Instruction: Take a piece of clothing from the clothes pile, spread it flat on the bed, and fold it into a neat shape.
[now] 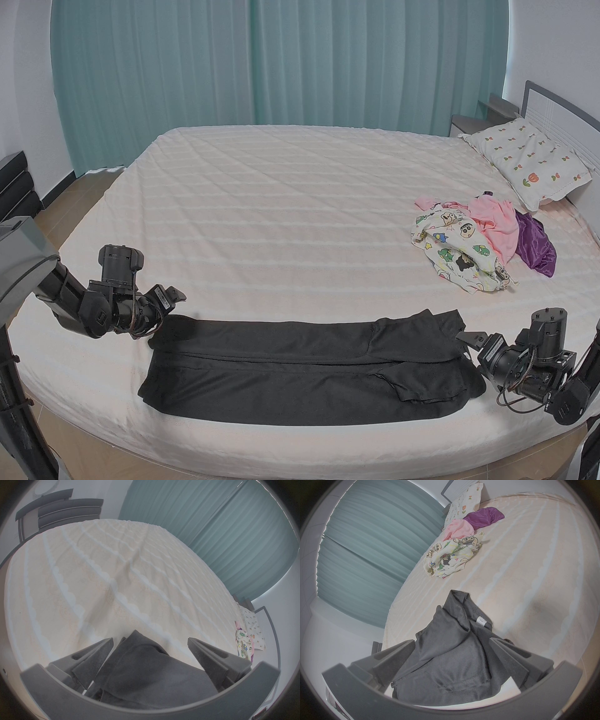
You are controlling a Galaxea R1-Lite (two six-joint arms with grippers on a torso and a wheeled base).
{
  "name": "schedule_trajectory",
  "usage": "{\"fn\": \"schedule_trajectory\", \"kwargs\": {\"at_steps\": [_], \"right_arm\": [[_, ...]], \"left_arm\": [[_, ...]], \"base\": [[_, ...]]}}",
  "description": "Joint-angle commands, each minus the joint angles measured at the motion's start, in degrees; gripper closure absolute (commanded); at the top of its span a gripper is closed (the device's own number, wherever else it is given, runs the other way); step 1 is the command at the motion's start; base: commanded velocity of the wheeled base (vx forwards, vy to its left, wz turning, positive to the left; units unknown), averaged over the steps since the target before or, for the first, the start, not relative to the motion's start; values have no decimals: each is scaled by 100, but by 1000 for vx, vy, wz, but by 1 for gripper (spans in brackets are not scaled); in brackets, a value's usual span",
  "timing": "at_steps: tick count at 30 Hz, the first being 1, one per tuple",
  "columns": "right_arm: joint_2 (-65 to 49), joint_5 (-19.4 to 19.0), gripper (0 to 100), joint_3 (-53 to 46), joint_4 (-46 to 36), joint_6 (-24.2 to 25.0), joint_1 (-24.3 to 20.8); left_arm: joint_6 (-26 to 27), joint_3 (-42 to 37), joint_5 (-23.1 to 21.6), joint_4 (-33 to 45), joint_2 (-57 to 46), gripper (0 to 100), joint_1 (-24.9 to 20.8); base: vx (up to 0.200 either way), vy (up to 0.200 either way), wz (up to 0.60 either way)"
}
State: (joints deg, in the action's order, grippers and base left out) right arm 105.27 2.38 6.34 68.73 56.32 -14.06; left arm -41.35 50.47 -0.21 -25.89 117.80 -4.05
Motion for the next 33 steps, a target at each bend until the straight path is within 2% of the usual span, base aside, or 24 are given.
{"fn": "schedule_trajectory", "kwargs": {"at_steps": [1,2,3,11,19,29,30,33], "right_arm": [[-15,0,0,-63,35,2,-80],[-15,0,0,-71,70,2,-80],[3,0,0,-98,123,2,-80],[55,-36,0,-291,562,2,-106],[55,-27,0,-291,580,2,-133],[55,-27,0,-309,580,11,-133],[64,-27,0,-309,580,11,-133],[55,-27,0,-309,589,11,-124]], "left_arm": [[4,130,-6,-3,349,0,18],[4,130,-6,-3,376,0,18],[13,130,3,-21,419,100,18],[-31,183,82,-47,463,100,176],[-75,174,205,-47,358,100,405],[-128,174,153,-47,411,100,370],[-128,174,153,-47,411,0,370],[-128,174,153,-47,349,0,396]], "base": [[0,0,0],[0,0,0],[0,0,0],[0,0,0],[0,0,0],[0,0,0],[0,0,0],[0,0,0]]}}
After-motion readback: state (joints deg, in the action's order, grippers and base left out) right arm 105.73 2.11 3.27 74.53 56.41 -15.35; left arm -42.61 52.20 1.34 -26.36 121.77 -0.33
